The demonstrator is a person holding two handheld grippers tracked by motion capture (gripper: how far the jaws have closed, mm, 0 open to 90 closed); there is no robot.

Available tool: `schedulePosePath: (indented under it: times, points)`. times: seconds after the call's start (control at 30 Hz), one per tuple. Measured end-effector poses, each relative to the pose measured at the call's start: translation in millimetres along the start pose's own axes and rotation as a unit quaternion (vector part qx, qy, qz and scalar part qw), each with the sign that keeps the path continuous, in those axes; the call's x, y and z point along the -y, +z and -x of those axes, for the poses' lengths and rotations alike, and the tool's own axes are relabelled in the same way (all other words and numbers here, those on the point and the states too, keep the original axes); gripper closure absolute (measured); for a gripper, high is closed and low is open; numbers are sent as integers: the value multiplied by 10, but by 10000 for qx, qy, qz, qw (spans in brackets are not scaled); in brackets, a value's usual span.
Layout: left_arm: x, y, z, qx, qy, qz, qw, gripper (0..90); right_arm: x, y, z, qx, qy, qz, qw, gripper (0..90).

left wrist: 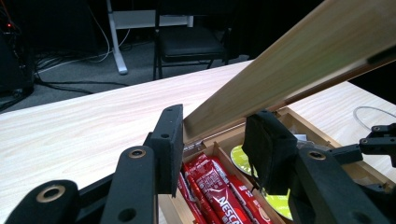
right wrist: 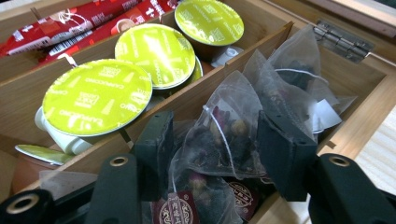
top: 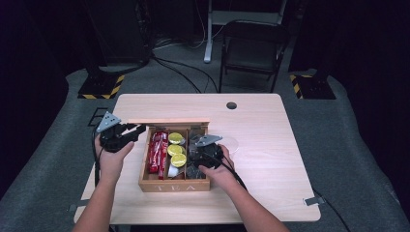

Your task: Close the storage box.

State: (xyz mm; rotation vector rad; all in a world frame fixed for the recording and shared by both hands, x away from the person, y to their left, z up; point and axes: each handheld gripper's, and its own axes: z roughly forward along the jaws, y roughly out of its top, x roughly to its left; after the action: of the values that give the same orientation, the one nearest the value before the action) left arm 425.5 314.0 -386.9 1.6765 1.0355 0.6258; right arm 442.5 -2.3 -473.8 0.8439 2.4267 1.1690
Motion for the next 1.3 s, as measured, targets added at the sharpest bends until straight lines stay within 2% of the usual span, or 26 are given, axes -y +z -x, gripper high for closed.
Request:
schedulePosePath:
  times: [0.2,0.23,0.3,0.43,0.47,0.57,0.63,0.7,0.73,0.77,0.83,1.0,1.3]
  points:
    - [1,-1,-1,6,0,-3,10000,577,-12,36,-31,-7,57,-109,9999,530]
    - [1,-1,-2,8,-1,-2,10000,577,-14,45,-26,28,9,-101,9999,537]
    - [1,-1,-3,10,1,1,10000,577,-18,65,-44,58,86,-134,9999,540]
    - [1,-1,-3,11,3,0,10000,577,-26,109,-48,193,71,-208,9996,541]
    - [1,-1,-2,10,5,0,10000,577,-27,117,-57,182,120,-246,9995,554]
    - [1,-2,-3,15,4,0,10000,577,-35,125,-57,221,48,-263,9994,608]
    - [1,-2,-4,17,5,-1,10000,578,-39,123,-61,243,82,-269,9993,649]
    - [0,-2,-6,23,3,6,10000,577,-41,120,-60,165,167,-259,9994,674]
    - [-1,-4,-9,37,5,-2,10000,577,-43,110,-46,164,102,-256,9995,682]
    - [-2,-5,-11,42,3,6,10000,577,-43,104,-55,160,197,-241,9994,687]
    - [-3,-5,-12,47,0,1,10000,578,-42,85,-48,146,171,-237,9995,691]
    - [-12,10,-21,46,-21,48,10000,577,-58,-61,-32,89,268,88,9996,708]
    - [-32,30,-45,70,-33,80,9999,577,-102,-256,-48,28,401,337,9986,710]
